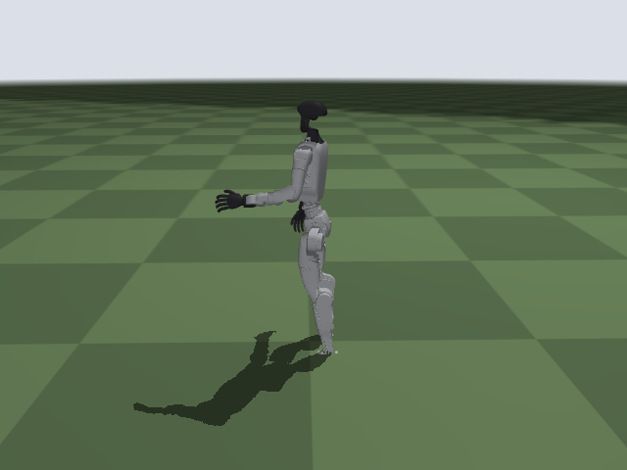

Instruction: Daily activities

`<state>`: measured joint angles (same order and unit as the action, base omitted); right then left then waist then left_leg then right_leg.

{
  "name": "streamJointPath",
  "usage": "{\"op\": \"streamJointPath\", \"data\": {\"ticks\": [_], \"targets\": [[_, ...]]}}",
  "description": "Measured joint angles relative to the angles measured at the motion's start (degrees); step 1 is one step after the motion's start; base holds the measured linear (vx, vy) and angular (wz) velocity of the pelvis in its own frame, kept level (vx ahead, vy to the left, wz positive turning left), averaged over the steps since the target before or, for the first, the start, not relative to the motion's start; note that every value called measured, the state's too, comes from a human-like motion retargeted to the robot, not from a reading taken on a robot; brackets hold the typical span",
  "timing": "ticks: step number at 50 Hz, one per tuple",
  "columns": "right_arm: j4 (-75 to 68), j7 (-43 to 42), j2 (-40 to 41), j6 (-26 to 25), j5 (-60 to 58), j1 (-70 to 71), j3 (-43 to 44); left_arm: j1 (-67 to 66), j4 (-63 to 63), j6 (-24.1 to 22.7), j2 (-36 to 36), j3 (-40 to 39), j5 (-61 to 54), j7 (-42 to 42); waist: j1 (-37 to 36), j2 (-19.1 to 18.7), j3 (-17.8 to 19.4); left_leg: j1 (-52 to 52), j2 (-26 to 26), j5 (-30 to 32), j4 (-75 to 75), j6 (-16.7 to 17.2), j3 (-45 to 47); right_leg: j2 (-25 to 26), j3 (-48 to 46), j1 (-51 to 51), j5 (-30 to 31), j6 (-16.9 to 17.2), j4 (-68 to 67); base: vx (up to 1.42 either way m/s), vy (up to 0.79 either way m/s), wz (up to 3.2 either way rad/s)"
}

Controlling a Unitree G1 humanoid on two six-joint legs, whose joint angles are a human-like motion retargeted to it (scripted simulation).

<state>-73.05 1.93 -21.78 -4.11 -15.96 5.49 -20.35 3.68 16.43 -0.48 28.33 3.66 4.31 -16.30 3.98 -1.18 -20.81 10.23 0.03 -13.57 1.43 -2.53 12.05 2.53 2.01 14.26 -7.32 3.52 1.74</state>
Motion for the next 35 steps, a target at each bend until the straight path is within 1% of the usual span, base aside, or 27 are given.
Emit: {"op": "streamJointPath", "data": {"ticks": [7, 18, 25, 35], "targets": [[0.1, -0.8, 0.0, 0.7, -1.8, -0.6, 0.1, -0.6, -4.3, -0.4, 2.3, 0.0, 5.4, 0.2, -0.2, 0.2, 0.1, -0.3, -0.1, -0.1, 0.0, 0.0, -0.6, -0.1, -0.3, -0.5, -0.3, -0.2, 0.0, 0.00, 0.00, 0.00], [-0.8, -1.3, 0.5, 1.8, -5.1, -1.0, -0.4, -7.8, -6.1, 0.0, 3.0, 0.8, 12.4, 2.6, -0.4, 1.2, 1.0, -1.1, -0.4, -0.2, -0.1, -0.2, -1.9, -0.5, -1.2, -1.7, -0.9, -0.4, -0.1, 0.00, 0.00, 0.00], [-1.3, -1.7, 0.6, 2.3, -6.7, -1.6, -1.0, -9.9, -6.1, -0.1, 2.4, 1.1, 14.3, 3.0, -0.6, 1.6, 1.5, -1.5, -0.6, -0.5, -0.6, -0.4, -2.9, -0.8, -1.7, -2.6, -1.2, -0.6, -0.1, 0.00, 0.00, 0.00], [-1.0, -3.0, 0.6, 2.9, -7.5, -2.6, -1.4, -9.5, -5.9, -0.1, 0.8, 0.4, 14.2, 0.9, -0.9, 2.0, 1.8, -1.4, -0.8, -1.0, -2.0, -0.3, -4.0, -1.2, -2.1, -3.6, -1.5, -0.5, -0.2, 0.00, 0.00, 0.00]]}}
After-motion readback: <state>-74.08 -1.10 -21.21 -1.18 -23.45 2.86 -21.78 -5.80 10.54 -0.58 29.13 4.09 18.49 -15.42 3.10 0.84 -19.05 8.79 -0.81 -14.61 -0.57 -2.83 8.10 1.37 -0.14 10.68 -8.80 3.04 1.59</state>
